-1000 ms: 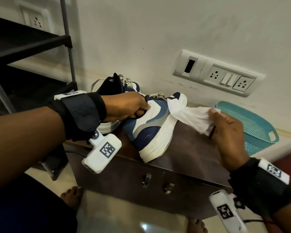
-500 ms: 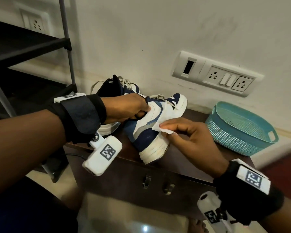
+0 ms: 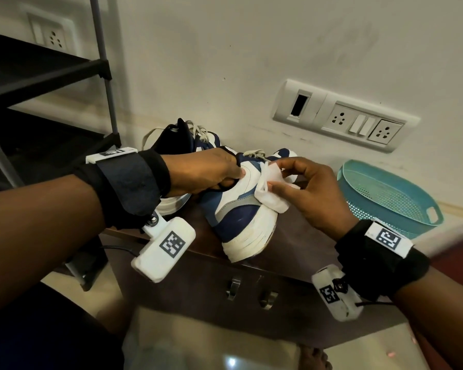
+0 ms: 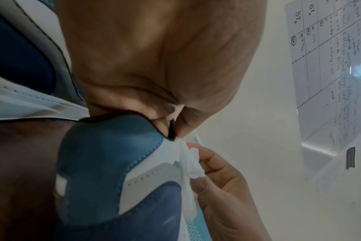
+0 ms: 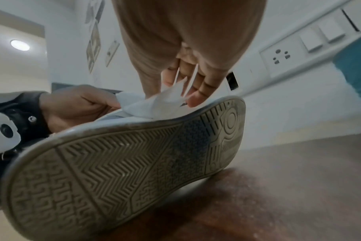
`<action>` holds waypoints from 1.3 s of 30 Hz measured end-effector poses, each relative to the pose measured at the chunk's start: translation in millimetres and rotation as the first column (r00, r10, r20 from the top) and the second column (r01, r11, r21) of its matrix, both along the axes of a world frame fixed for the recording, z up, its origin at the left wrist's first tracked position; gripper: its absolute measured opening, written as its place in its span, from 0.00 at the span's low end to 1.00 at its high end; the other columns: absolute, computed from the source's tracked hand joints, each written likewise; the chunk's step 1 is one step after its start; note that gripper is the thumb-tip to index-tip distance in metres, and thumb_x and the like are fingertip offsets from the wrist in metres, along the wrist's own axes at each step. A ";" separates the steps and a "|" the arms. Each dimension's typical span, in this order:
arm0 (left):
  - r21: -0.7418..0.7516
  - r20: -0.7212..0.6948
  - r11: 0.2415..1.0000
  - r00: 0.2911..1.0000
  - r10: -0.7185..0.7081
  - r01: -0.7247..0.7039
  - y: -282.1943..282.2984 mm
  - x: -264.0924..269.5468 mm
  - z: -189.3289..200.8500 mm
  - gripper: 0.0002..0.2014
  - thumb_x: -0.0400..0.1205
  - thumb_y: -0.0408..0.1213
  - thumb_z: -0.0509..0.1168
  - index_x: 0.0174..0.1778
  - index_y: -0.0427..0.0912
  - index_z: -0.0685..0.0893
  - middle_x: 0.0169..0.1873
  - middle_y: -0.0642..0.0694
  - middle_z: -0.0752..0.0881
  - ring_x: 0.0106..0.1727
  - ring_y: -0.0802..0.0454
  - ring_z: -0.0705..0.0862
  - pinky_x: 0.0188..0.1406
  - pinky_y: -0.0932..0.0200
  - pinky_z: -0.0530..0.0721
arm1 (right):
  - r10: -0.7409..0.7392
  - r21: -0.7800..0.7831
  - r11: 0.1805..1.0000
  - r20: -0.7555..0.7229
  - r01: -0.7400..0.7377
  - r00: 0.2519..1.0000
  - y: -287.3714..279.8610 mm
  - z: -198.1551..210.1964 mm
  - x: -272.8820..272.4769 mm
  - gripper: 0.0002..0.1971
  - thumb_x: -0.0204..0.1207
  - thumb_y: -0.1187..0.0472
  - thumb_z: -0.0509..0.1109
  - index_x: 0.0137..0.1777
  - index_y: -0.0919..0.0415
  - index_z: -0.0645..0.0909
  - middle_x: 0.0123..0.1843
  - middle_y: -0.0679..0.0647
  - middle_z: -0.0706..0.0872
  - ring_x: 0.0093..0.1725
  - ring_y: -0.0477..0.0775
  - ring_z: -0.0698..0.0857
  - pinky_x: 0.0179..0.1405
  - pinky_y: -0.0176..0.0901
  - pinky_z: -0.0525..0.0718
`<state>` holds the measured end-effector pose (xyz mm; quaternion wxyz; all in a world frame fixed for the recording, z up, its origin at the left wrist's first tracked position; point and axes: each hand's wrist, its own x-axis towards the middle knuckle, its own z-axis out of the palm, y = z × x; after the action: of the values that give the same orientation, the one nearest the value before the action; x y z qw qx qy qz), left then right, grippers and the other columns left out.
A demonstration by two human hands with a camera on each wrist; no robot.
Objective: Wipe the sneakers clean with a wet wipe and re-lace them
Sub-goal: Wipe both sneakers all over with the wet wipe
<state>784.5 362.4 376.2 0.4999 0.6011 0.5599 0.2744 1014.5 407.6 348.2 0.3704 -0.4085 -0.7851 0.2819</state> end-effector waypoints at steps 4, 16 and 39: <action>0.017 0.016 1.000 1.000 -0.014 0.014 -0.5 -1.1 -1.3 0.20 0.90 0.34 0.59 0.30 0.46 0.68 0.25 0.50 0.68 0.27 0.55 0.63 0.29 0.60 0.62 | 0.053 0.103 0.992 0.170 -0.072 0.984 1.6 5.6 4.0 0.24 0.75 0.58 0.82 0.71 0.48 0.85 0.54 0.36 0.86 0.52 0.41 0.84 0.51 0.44 0.85; 0.002 0.044 1.000 0.999 0.002 -0.002 -2.0 -6.0 -1.3 0.21 0.91 0.34 0.59 0.29 0.47 0.70 0.25 0.51 0.69 0.27 0.57 0.64 0.30 0.61 0.62 | -0.098 0.362 0.916 -0.218 0.174 0.971 -7.8 29.9 12.9 0.07 0.73 0.69 0.79 0.47 0.60 0.86 0.52 0.48 0.92 0.53 0.46 0.90 0.53 0.50 0.89; -0.076 -0.010 0.994 0.997 0.082 -0.082 -5.7 -11.0 1.9 0.20 0.90 0.34 0.57 0.30 0.47 0.67 0.23 0.50 0.66 0.23 0.55 0.61 0.16 0.66 0.58 | 0.480 0.309 0.675 0.505 -0.670 0.717 -65.5 -32.2 7.8 0.20 0.83 0.72 0.60 0.70 0.62 0.85 0.77 0.55 0.82 0.83 0.55 0.73 0.82 0.59 0.73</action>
<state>773.5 356.7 378.1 0.5089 0.5590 0.5960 0.2708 1022.3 342.1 316.0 0.1868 -0.0780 -0.9741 0.1010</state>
